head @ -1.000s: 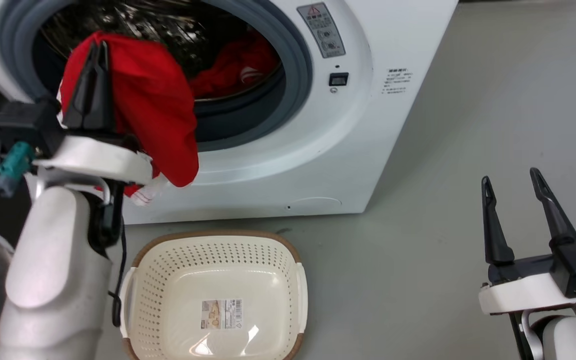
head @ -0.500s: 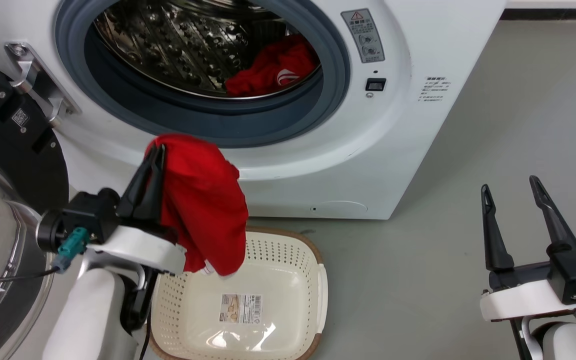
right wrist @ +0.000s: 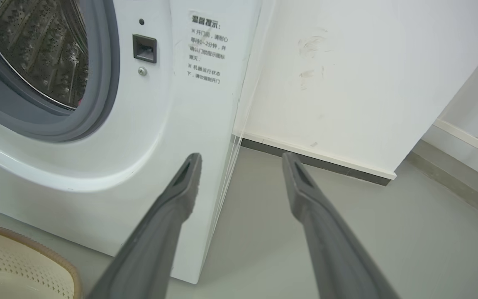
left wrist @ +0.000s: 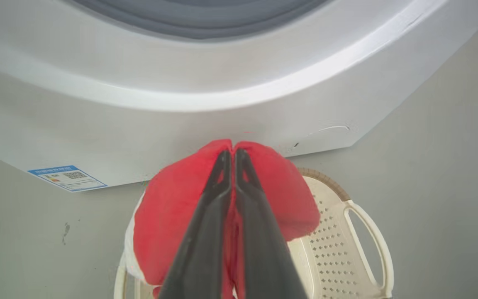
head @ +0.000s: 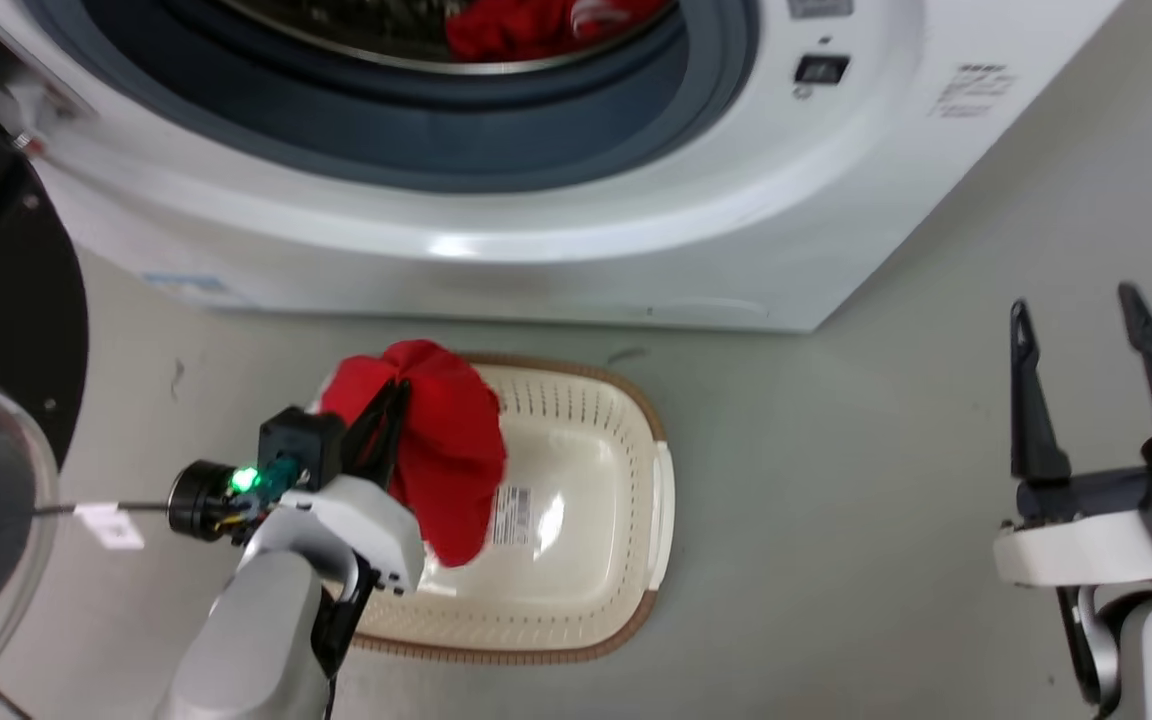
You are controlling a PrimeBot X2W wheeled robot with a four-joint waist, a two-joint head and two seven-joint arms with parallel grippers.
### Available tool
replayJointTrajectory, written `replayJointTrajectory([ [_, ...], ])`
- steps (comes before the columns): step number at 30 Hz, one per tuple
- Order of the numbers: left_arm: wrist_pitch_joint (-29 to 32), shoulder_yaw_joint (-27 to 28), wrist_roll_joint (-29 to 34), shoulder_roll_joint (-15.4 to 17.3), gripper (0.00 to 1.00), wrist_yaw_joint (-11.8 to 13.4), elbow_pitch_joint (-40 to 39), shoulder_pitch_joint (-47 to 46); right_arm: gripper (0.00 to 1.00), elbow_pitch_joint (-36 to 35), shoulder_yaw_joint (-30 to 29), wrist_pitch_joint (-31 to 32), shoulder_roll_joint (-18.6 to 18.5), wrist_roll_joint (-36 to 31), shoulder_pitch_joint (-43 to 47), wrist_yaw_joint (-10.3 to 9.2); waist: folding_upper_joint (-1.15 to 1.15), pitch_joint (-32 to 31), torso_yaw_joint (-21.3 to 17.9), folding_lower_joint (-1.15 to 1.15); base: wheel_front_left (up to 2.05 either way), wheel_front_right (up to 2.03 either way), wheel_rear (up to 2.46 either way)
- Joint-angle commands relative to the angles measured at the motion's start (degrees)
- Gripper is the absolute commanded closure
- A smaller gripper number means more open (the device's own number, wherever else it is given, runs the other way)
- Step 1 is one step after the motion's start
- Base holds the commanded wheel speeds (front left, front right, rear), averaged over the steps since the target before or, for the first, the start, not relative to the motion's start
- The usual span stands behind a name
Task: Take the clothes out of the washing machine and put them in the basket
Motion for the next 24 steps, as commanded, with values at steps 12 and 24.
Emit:
replayJointTrajectory([
  [12, -0.2, -2.5, 2.2, -2.1, 1.0, -0.3, 17.7, -14.2, 0.0, -5.7, -1.9, -0.1, 0.0, -3.2, -5.0, -0.06, 0.0, 17.9, -0.1, 0.0, 0.0, 0.0, 0.0],
  [24, -0.2, -1.9, 3.1, -4.0, 1.0, -0.1, 27.2, -22.7, 0.0, -9.9, -4.0, -0.1, 0.0, -4.6, -5.1, -0.06, 0.0, 26.7, -0.2, 0.0, 0.0, 0.0, 0.0],
])
